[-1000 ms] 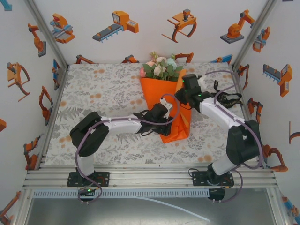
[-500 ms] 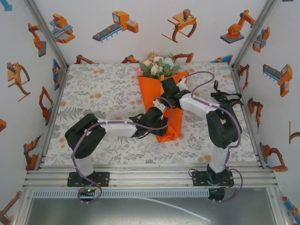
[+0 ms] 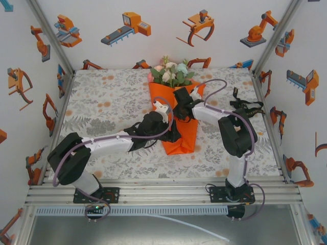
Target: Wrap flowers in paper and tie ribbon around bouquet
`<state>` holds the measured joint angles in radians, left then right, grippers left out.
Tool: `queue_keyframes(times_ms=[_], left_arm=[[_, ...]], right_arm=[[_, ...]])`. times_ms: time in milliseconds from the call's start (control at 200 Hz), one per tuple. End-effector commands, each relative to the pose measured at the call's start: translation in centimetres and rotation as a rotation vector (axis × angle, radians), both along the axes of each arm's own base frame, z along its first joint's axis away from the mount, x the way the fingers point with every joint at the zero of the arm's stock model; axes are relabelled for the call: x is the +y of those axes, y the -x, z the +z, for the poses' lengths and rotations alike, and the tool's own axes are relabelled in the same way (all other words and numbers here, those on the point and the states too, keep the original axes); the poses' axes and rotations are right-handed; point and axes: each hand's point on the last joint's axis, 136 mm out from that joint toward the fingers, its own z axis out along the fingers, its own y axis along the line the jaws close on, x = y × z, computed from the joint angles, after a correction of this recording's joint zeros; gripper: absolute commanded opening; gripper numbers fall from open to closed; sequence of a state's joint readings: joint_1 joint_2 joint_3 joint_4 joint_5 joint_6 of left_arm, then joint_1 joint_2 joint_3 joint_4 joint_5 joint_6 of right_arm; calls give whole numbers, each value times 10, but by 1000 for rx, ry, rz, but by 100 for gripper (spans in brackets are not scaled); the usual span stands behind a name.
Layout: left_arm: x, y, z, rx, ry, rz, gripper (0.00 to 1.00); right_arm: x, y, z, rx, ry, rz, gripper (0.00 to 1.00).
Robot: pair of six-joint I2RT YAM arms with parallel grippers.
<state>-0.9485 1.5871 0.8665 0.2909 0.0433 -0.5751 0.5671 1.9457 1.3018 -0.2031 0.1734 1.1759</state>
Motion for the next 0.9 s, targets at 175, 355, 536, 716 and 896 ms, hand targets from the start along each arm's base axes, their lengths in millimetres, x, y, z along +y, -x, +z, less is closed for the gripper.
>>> queue_keyframes(times_ms=[175,355,536,716,896], left_arm=[[-47,2,-20,134,97,-110,58],[-53,-6,-37,163,55,-85,38],[-52,-6,-46,181,35,-80,24],[-54,-5,-43,189,42,-83,8],[-57,-7,-35,171,43,-84,8]], right_arm=[[2,-15,44,-78,-37,196,45],[-30,-1,80,-110,-16,243,47],[-79,16,98,-146,-16,244,50],[-107,53,85,-127,33,279,52],[-101,114,54,-155,-53,341,58]])
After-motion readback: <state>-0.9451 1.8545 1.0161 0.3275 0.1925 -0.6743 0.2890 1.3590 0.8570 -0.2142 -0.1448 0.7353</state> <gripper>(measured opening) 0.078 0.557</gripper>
